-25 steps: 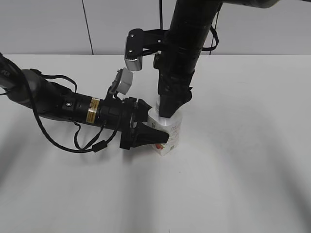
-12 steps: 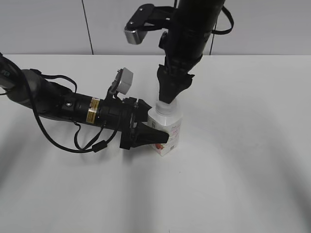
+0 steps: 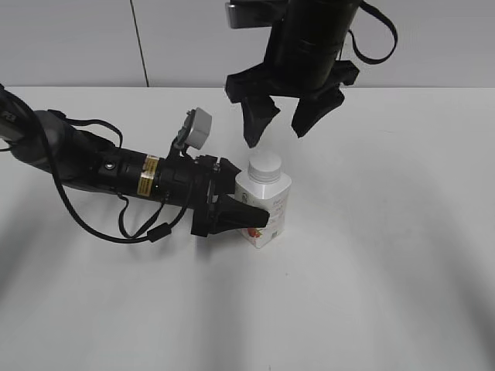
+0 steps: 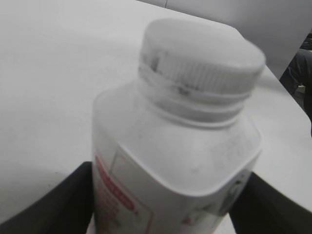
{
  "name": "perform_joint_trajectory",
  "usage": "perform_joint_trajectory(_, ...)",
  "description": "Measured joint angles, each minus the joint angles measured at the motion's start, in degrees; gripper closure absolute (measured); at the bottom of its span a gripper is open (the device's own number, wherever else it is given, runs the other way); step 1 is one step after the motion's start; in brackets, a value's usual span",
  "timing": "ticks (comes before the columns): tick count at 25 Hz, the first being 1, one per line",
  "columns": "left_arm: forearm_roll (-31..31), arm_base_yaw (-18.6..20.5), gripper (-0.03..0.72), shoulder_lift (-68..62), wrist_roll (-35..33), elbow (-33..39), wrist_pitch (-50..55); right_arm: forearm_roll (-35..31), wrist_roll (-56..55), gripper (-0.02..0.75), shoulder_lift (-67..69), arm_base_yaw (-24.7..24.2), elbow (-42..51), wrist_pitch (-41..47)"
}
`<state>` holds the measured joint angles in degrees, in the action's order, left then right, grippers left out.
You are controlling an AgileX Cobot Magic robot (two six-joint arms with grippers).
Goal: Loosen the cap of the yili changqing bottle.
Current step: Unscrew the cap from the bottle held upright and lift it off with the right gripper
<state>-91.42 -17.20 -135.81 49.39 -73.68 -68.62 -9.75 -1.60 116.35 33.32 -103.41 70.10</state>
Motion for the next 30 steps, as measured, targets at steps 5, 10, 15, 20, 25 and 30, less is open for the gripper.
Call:
perform_joint_trajectory(5,0.15,0.0,0.201,0.0,1.29,0.0,0.0,-0.54,-12.34,0.153,0.0,0.0,0.0,0.0)
perform_joint_trajectory(10,0.67,0.0,0.201,0.0,1.6,0.0,0.0,-2.5,-16.76,0.153,0.88,0.0,0.0,0.0)
perform_joint_trajectory(15,0.67,0.0,0.202,0.0,1.74,0.0,-0.05,-3.53,-17.38,0.153,2.72,0.0,0.05,0.0)
perform_joint_trajectory(20,0.67,0.0,0.202,0.0,1.79,0.0,-0.05,-3.13,-18.31,0.153,2.87,0.0,0.05,0.0)
perform_joint_trajectory(25,0.67,0.0,0.202,0.0,1.79,0.0,-0.05,-3.0,-18.56,0.153,2.87,0.0,0.05,0.0)
perform_joint_trajectory(30,0.67,0.0,0.202,0.0,1.79,0.0,-0.05,-2.47,-18.56,0.153,2.92,0.0,0.05,0.0)
